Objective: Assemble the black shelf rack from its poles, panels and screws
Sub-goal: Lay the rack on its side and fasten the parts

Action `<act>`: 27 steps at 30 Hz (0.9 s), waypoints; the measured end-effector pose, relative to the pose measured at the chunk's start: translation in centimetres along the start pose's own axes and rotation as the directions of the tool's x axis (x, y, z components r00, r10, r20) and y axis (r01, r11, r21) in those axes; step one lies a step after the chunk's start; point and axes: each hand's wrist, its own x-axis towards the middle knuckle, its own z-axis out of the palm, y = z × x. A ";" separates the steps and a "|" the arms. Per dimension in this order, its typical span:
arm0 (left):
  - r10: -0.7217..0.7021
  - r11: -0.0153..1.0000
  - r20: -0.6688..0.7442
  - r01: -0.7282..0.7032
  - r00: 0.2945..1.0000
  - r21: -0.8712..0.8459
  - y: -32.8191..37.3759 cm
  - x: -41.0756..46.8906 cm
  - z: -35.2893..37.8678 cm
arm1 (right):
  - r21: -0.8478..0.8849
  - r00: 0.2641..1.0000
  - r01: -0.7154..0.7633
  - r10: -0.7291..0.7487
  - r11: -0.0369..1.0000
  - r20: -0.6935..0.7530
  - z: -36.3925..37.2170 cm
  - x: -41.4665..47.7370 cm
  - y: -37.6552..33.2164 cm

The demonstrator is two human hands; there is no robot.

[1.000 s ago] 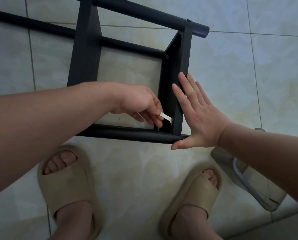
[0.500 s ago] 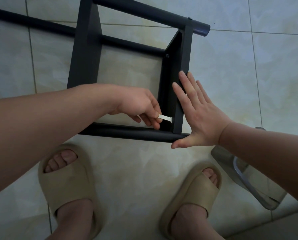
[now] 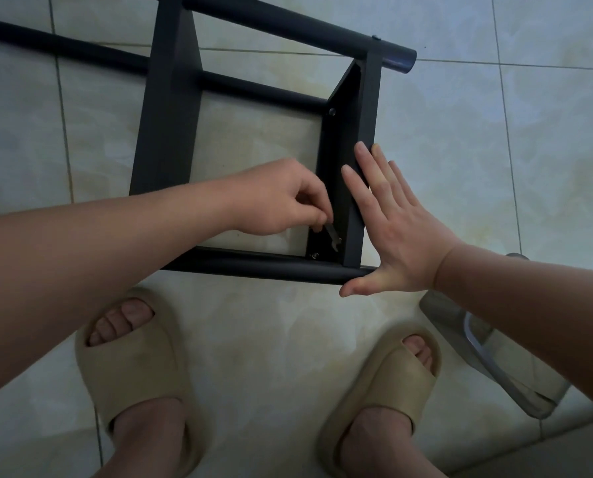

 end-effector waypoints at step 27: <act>-0.428 0.731 0.006 0.350 0.904 -0.587 0.2 0.8 2.6 | -0.001 1.000 0.002 -0.002 1.000 -0.003 -0.1 0.0 0.0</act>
